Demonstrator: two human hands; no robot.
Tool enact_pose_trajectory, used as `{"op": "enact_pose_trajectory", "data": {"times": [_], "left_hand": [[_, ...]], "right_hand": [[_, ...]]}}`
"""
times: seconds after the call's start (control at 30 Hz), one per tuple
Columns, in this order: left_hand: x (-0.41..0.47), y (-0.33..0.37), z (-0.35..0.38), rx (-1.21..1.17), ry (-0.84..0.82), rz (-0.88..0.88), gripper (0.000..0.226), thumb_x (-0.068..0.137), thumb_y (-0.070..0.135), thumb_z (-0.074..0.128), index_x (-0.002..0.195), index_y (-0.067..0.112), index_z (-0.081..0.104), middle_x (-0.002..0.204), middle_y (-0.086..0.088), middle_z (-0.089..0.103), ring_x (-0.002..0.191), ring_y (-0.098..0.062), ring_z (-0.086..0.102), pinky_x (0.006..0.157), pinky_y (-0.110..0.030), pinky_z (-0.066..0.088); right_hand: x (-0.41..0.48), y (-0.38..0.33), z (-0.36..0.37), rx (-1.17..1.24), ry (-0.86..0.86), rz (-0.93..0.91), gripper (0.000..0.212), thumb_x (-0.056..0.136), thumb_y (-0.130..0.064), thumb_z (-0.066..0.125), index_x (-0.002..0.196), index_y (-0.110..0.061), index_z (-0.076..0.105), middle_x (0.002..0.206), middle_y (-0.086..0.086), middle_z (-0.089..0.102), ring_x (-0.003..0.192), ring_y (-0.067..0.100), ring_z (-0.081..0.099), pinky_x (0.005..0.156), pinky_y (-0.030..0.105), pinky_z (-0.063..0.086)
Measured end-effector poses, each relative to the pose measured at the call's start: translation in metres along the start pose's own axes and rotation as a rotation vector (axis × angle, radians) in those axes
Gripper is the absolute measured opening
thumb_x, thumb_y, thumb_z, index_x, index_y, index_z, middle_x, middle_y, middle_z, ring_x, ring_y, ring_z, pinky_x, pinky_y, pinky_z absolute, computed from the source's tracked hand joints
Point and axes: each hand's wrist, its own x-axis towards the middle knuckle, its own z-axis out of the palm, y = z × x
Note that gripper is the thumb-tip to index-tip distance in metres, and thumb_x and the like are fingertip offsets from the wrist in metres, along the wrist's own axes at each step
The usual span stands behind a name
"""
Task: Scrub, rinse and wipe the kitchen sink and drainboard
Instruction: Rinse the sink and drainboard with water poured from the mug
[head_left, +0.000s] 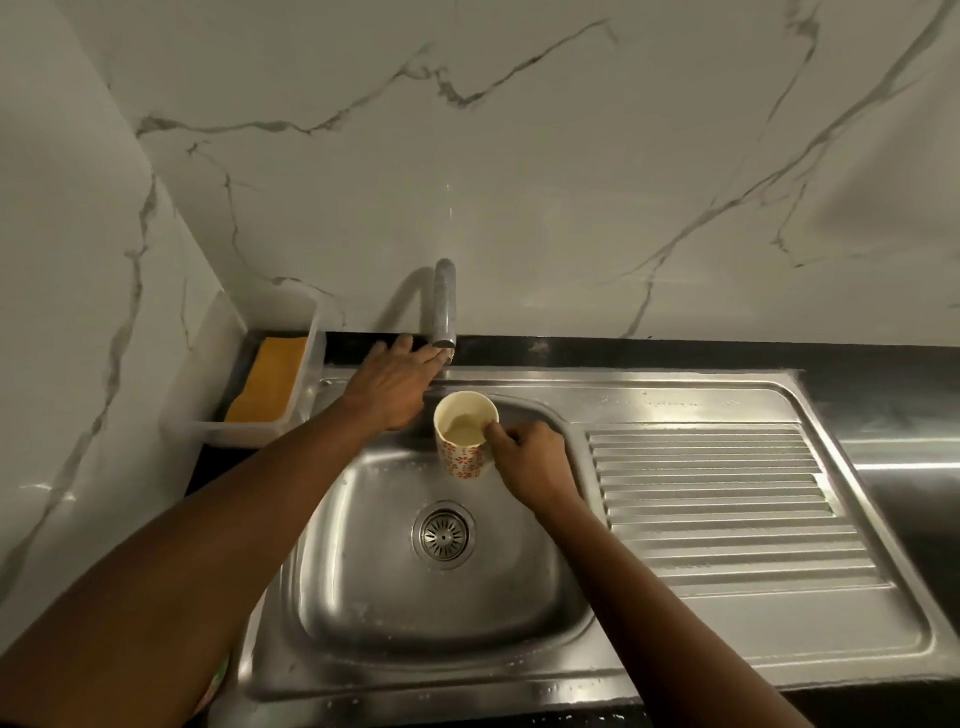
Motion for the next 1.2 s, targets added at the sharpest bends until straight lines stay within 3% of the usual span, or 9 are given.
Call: {"op": "enact_pose_trajectory", "data": {"times": [0.07,0.2,0.4,0.47,0.53,0.67,0.9,1.03,1.2], "left_hand": [[-0.007,-0.003,0.012,-0.038,-0.043,-0.088,0.077,0.096,0.014,0.058,0.164,0.020,0.023,0.171,0.004,0.023,0.126,-0.029,0.041,0.099,-0.045,0.044],[-0.017,-0.009,0.024,-0.187,-0.219,-0.156,0.085,0.100,0.034,0.060,0.167,0.024,0.010,0.175,0.010,-0.005,0.134,-0.030,0.034,0.107,-0.046,0.040],[-0.028,-0.015,0.011,-0.424,-0.244,-0.209,0.078,0.096,0.022,0.056,0.166,0.026,0.022,0.175,0.009,0.012,0.154,-0.030,0.019,0.123,-0.050,0.028],[-0.037,-0.015,0.013,-0.554,-0.151,-0.270,0.073,0.094,0.015,0.057,0.163,0.021,0.034,0.171,0.000,0.028,0.155,-0.031,0.026,0.124,-0.047,0.029],[-0.047,-0.011,0.015,-0.724,0.000,-0.358,0.062,0.093,0.007,0.056,0.154,0.017,0.050,0.160,-0.008,0.049,0.146,-0.030,0.045,0.119,-0.040,0.038],[-0.068,0.005,0.014,-0.989,0.238,-0.512,0.034,0.100,0.007,0.056,0.131,0.013,0.069,0.133,-0.007,0.071,0.123,-0.024,0.065,0.102,-0.031,0.047],[-0.089,0.029,0.006,-1.128,0.438,-0.589,0.022,0.102,0.014,0.059,0.118,0.016,0.075,0.115,0.001,0.075,0.107,-0.016,0.068,0.090,-0.028,0.049],[-0.099,0.038,0.002,-1.163,0.462,-0.597,0.021,0.103,0.015,0.059,0.117,0.018,0.075,0.113,0.007,0.074,0.105,-0.008,0.067,0.085,-0.015,0.045],[-0.107,0.043,0.002,-1.195,0.471,-0.609,0.023,0.104,0.015,0.058,0.119,0.018,0.075,0.115,0.007,0.074,0.106,-0.007,0.066,0.084,-0.014,0.046]], "right_hand": [[0.004,-0.004,0.000,-0.007,0.001,-0.007,0.053,0.103,-0.042,0.057,0.057,-0.015,0.054,0.048,-0.006,0.047,0.036,0.002,0.042,0.040,0.012,0.032],[0.010,-0.013,0.003,0.024,-0.025,0.003,0.050,0.104,-0.042,0.056,0.062,-0.014,0.056,0.052,-0.006,0.050,0.041,0.003,0.042,0.047,0.016,0.034],[0.015,-0.021,0.012,0.051,-0.051,0.018,0.047,0.104,-0.043,0.056,0.069,-0.013,0.061,0.059,-0.005,0.058,0.046,0.003,0.050,0.051,0.017,0.040],[0.016,-0.023,0.013,0.045,-0.053,0.013,0.045,0.104,-0.043,0.056,0.070,-0.015,0.062,0.059,-0.007,0.058,0.046,0.002,0.052,0.051,0.016,0.040],[0.017,-0.024,0.014,0.054,-0.054,0.007,0.047,0.104,-0.043,0.056,0.073,-0.010,0.066,0.061,-0.004,0.061,0.050,0.004,0.053,0.054,0.018,0.043],[0.019,-0.028,0.013,0.051,-0.055,0.001,0.043,0.105,-0.042,0.054,0.072,-0.015,0.065,0.064,-0.005,0.063,0.053,0.005,0.057,0.055,0.018,0.043],[0.022,-0.035,0.008,0.034,-0.064,0.001,0.043,0.104,-0.041,0.054,0.067,-0.020,0.058,0.061,-0.007,0.057,0.055,0.005,0.054,0.057,0.019,0.040],[0.022,-0.036,0.007,0.020,-0.061,-0.004,0.044,0.105,-0.042,0.053,0.067,-0.020,0.058,0.061,-0.006,0.057,0.055,0.006,0.054,0.057,0.020,0.041],[0.020,-0.037,0.006,0.032,-0.061,-0.019,0.043,0.104,-0.040,0.055,0.067,-0.019,0.060,0.062,-0.005,0.060,0.055,0.006,0.056,0.058,0.020,0.043]]}}
